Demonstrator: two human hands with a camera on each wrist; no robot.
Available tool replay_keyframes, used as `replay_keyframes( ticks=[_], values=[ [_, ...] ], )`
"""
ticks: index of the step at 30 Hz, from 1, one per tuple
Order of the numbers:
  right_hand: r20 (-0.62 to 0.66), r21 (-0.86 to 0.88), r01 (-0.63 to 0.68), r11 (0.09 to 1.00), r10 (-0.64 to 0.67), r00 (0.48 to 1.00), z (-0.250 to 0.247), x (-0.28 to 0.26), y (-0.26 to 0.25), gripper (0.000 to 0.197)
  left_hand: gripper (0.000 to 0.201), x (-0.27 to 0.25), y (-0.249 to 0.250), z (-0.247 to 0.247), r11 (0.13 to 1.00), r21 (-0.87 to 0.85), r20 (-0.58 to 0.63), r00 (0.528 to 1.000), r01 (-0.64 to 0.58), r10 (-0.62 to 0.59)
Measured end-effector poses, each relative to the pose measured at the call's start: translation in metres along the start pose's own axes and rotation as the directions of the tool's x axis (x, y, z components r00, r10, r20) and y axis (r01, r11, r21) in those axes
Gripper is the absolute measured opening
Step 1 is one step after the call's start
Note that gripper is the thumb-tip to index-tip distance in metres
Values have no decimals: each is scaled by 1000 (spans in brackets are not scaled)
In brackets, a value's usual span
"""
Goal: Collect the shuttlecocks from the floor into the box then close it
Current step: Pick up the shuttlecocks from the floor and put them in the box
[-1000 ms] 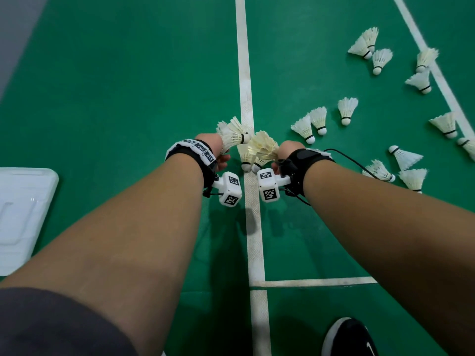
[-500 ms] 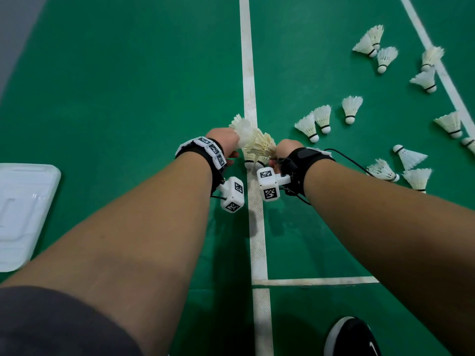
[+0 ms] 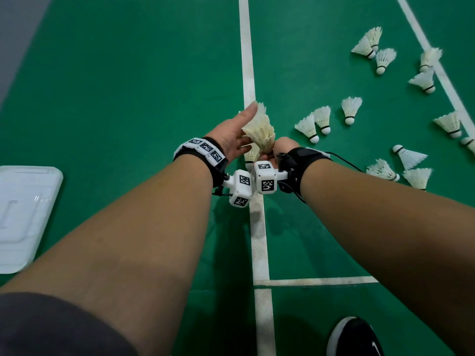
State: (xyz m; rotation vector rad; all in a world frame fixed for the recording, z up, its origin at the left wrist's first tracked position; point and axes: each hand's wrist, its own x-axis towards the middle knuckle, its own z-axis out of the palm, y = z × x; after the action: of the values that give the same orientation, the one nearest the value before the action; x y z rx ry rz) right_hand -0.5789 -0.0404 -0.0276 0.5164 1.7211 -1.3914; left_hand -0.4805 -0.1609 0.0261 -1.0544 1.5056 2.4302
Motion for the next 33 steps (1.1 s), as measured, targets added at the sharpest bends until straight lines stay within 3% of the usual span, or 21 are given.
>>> replay_keyframes(
  ticks=[3,5,8,11,13,15,19,21,24,27,30,33],
  values=[
    [66,122,-50,991,43,997,8,-4,0,27,60,-2,1,1,998,49,-4,999,-47,47],
    [135,123,-74,990,57,989,13,-6,3,20,60,2,1,-2,995,68,-71,995,-67,72],
    [190,-87,-22,996,38,981,18,-5,7,27,48,3,1,-9,991,105,-155,983,-87,103],
    [65,-296,74,952,-57,996,8,-9,5,33,37,2,1,-10,985,161,-216,972,-57,92],
    [4,-420,184,889,-201,980,-2,-6,3,33,51,2,0,-13,977,214,-254,965,-17,72],
    [-53,-447,230,865,-283,958,-8,-2,4,46,79,8,-4,-17,956,294,-277,959,29,56],
    [-7,-400,151,904,-167,986,-11,1,5,71,41,8,-9,-21,908,413,-270,961,66,53],
    [56,-488,138,862,-127,990,-11,4,9,64,44,10,-12,-22,878,472,-256,965,80,50],
    [79,-620,137,772,-113,990,-8,9,15,44,74,14,-16,-28,826,546,-253,967,137,7],
    [71,-632,138,763,-120,990,-7,7,12,38,94,18,-19,-33,778,598,-291,957,192,-13],
    [22,-685,184,705,-232,972,-7,4,7,27,107,23,-23,-36,747,633,-293,956,205,-14],
    [-17,-739,275,615,-425,905,-6,0,-2,27,111,24,-23,-38,695,684,-288,957,220,-19]
  ],
)
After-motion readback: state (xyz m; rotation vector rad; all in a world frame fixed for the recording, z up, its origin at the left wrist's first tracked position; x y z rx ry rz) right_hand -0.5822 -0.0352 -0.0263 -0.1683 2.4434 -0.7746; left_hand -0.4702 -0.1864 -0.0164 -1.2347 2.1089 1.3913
